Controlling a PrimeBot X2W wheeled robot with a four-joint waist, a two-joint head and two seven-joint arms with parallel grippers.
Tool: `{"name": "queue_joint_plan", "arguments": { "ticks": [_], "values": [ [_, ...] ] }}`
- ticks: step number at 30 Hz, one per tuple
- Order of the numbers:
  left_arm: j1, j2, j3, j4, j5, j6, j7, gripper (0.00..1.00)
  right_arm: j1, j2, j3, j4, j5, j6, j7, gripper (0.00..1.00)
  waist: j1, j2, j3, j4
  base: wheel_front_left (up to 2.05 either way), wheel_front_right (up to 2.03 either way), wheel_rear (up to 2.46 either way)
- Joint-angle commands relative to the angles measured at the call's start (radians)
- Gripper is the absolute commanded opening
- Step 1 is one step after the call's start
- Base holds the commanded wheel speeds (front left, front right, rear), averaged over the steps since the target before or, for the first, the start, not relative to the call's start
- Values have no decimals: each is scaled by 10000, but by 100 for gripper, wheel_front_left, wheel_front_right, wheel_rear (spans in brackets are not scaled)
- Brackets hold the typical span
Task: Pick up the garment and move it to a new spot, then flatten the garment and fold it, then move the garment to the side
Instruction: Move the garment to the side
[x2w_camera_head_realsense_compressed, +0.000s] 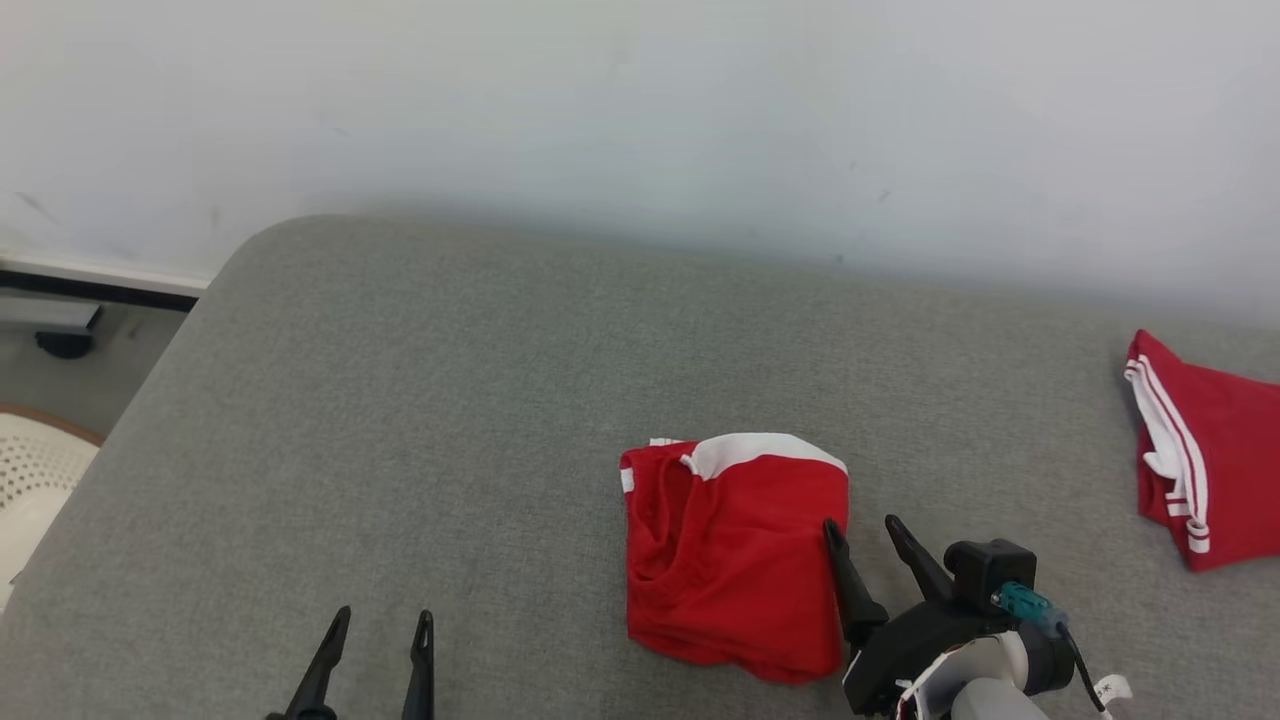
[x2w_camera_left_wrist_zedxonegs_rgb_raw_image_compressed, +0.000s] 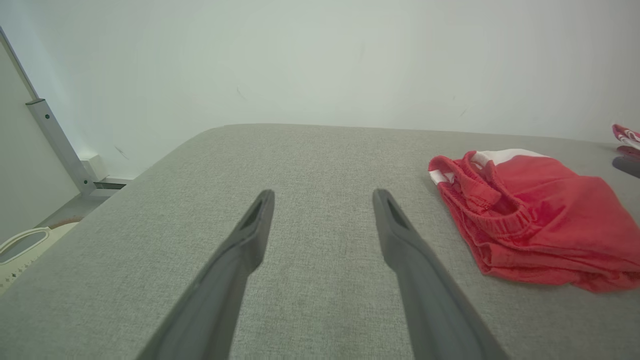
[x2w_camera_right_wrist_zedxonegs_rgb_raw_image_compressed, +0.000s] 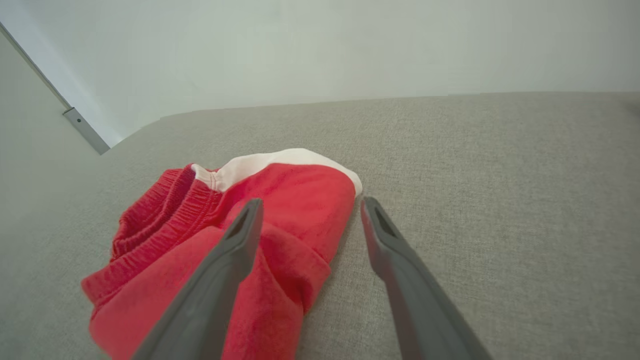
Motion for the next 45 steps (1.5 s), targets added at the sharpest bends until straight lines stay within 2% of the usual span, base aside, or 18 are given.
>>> {"name": "queue_joint_plan", "arguments": {
  "ticks": [1,6,11,17,18,19,20,22,25,29,33,45],
  "values": [
    [-197,-9,-48,8,-45,14,-25,100,-108,-1,-31,82,104,-14,-12,100,-1,-1,136,136,0,0,0],
    [-377,-6,-256,58,-110,13,-25,100,-638,3,146,1406,798,-14,-10,100,-1,-1,320,357,0,0,0],
    [-556,-7,-333,99,-102,13,-25,100,-936,-3,964,2135,2084,-14,-12,100,-1,-1,468,564,0,0,0],
    [-608,-9,-310,88,-141,12,-25,100,-1057,13,1806,2943,3114,-14,27,100,-1,-1,625,671,0,0,0],
    [-628,-9,-314,96,-157,12,-25,100,-1106,15,1940,2973,3294,-14,36,44,-1,-1,657,678,0,0,0],
    [-651,-7,-315,102,-175,12,-25,100,-1137,21,2068,2982,3425,-14,36,26,-1,-1,683,684,0,0,0],
    [-669,-7,-323,112,-199,12,-25,100,-1194,35,2187,2993,3474,-14,36,0,-1,-1,707,688,0,0,0],
    [-711,-9,-333,112,-236,12,-25,100,-1309,32,2297,3059,3547,-14,33,0,-1,-1,751,693,0,0,0],
    [-717,-8,-295,93,-271,27,-25,100,-1595,12,2297,3099,2908,-14,18,0,-1,-1,793,645,0,0,0],
    [-667,-9,-196,29,-428,72,-25,100,-1670,-633,2222,2800,1772,-17,-8,0,-1,-1,840,349,0,0,0],
    [-618,-10,-161,-4,-601,135,-24,100,-1932,-1171,2423,2457,1237,-16,-11,0,-1,-1,872,-97,0,0,0],
    [-891,-7,-218,-256,-846,254,-17,100,-3482,-3108,4513,1806,1077,-17,217,0,-1,-1,1351,-1541,0,0,0]
  ]
}}
